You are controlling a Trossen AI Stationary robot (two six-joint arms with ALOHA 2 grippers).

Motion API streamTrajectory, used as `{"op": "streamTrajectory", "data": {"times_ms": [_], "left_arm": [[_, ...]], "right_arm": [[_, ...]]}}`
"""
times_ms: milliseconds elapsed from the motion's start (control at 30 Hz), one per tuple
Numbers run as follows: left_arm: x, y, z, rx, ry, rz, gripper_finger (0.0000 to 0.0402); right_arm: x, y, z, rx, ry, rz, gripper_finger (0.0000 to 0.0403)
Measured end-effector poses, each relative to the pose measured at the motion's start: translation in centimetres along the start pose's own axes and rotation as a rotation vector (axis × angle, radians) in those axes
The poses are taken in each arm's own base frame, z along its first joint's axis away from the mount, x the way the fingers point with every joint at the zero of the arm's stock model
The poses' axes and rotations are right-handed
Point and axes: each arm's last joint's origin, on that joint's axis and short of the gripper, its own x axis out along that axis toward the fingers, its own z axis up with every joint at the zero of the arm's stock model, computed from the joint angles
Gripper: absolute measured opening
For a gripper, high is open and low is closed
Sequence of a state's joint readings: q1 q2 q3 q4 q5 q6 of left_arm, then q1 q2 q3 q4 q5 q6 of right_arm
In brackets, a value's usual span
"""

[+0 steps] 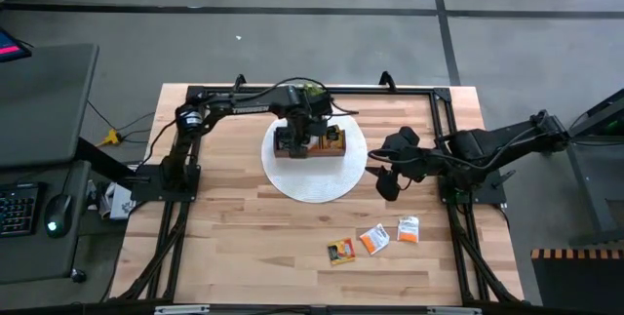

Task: Pick & Place Tea
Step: Put the white orange tea bag into the middle section of the wooden organizer

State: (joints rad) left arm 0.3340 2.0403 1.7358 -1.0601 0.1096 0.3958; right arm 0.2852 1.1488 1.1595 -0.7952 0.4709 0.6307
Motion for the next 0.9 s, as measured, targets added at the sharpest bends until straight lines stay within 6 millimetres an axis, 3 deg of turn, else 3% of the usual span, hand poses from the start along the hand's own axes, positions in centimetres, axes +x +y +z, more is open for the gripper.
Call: {"op": "streamTrajectory", "data": {"times_ms": [200, 600, 733, 900], "left_arm": [[1.1, 0.2, 0.2, -0.017, 0.011, 0.005, 0.0], [1.3, 0.6, 0.4, -0.033, 0.023, 0.098, 0.001], [1.3, 0.6, 0.4, -0.033, 0.018, 0.09, 0.0041], [1.3, 0.6, 0.5, -0.033, 0.017, 0.089, 0.0109]], "right_arm": [[0.0, 0.0, 0.0, 0.003, 0.003, 0.005, 0.0236], [0.0, 0.0, 0.0, 0.011, 0.003, 0.008, 0.0236], [0.0, 0.0, 0.0, 0.009, 0.009, 0.01, 0.0236], [0.0, 0.0, 0.0, 0.009, 0.011, 0.012, 0.0236]]}}
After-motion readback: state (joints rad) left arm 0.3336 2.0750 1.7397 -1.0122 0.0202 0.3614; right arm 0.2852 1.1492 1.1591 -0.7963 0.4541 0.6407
